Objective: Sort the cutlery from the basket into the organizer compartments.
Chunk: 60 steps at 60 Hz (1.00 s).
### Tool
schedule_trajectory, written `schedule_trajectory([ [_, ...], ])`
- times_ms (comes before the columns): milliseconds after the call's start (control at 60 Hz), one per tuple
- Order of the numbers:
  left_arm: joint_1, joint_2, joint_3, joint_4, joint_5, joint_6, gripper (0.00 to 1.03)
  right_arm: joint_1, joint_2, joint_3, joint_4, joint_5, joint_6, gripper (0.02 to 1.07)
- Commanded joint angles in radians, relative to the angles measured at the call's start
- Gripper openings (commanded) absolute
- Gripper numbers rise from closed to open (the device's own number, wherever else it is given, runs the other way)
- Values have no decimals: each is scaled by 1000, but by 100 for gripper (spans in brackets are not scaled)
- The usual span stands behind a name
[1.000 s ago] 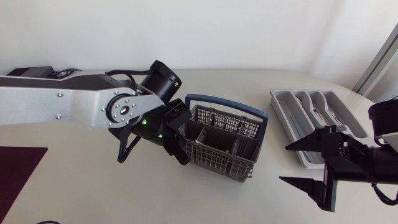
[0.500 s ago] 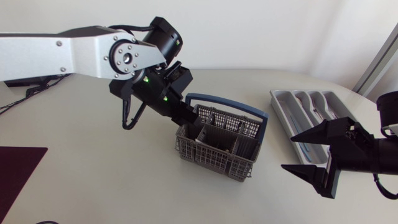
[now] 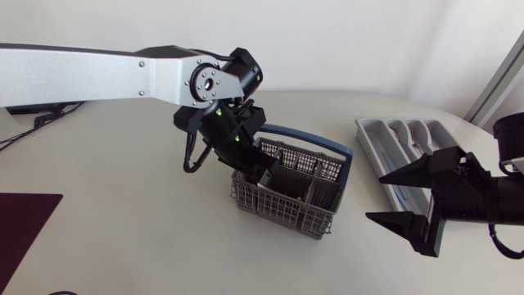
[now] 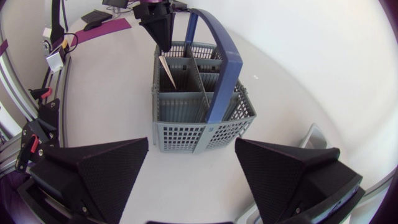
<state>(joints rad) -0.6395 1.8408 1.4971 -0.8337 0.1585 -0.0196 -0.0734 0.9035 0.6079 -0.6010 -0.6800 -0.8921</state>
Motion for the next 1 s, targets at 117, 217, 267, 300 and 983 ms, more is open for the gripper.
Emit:
schedule_trajectory([
  [117, -11, 40, 31, -24, 15, -31, 28, 0, -6, -13, -5, -9, 7, 102],
  [217, -6, 48, 31, -35, 29, -31, 28, -2, -6, -16, -5, -9, 1, 102],
  [267, -5, 54, 32, -38, 33, -29, 28, -6, -6, -17, -5, -9, -4, 102],
  [300, -3, 57, 34, -41, 46, -29, 28, -9, -6, -17, -5, -9, -7, 102],
  [983, 11, 90, 107, -114, 188, -17, 28, -16, -2, -14, -5, -9, -13, 102],
])
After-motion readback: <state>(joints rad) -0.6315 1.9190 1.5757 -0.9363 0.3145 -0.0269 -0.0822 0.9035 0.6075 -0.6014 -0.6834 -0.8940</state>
